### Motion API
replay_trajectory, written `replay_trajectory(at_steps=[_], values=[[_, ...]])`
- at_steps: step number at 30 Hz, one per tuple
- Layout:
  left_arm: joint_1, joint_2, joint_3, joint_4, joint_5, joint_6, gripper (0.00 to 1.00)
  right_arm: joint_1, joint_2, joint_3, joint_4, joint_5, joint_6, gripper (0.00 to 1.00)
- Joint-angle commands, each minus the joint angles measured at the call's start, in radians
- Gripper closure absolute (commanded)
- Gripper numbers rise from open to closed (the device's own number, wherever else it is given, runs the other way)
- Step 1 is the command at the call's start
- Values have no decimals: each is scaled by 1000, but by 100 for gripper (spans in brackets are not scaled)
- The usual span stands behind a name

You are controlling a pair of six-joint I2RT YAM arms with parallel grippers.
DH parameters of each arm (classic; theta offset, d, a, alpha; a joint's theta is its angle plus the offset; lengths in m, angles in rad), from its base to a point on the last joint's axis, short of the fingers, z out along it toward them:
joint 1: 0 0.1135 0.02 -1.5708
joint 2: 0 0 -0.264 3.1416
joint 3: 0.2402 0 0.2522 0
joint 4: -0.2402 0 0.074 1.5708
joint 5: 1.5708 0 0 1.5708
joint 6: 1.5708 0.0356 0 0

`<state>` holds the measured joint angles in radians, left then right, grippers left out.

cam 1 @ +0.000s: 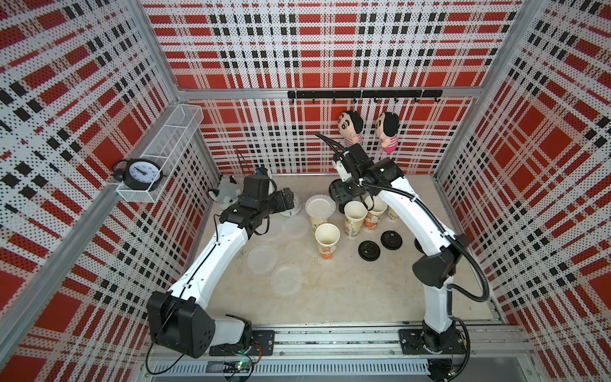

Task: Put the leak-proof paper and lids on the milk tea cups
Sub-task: Place the cup lid on the cup.

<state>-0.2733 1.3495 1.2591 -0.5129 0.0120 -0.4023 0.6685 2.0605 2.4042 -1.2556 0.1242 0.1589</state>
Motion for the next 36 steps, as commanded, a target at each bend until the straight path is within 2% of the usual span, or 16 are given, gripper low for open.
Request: replay_trajectory(at_steps=[1, 9, 36], values=[[9, -1, -13, -23, -24, -13, 7, 24, 62, 66, -59, -75, -93, 24], [9, 3, -15, -35, -44, -27, 8, 58, 157, 128, -48, -89, -128, 24], [9, 2, -20, -36, -44, -15, 8, 60, 255, 166, -38, -51, -124, 21]])
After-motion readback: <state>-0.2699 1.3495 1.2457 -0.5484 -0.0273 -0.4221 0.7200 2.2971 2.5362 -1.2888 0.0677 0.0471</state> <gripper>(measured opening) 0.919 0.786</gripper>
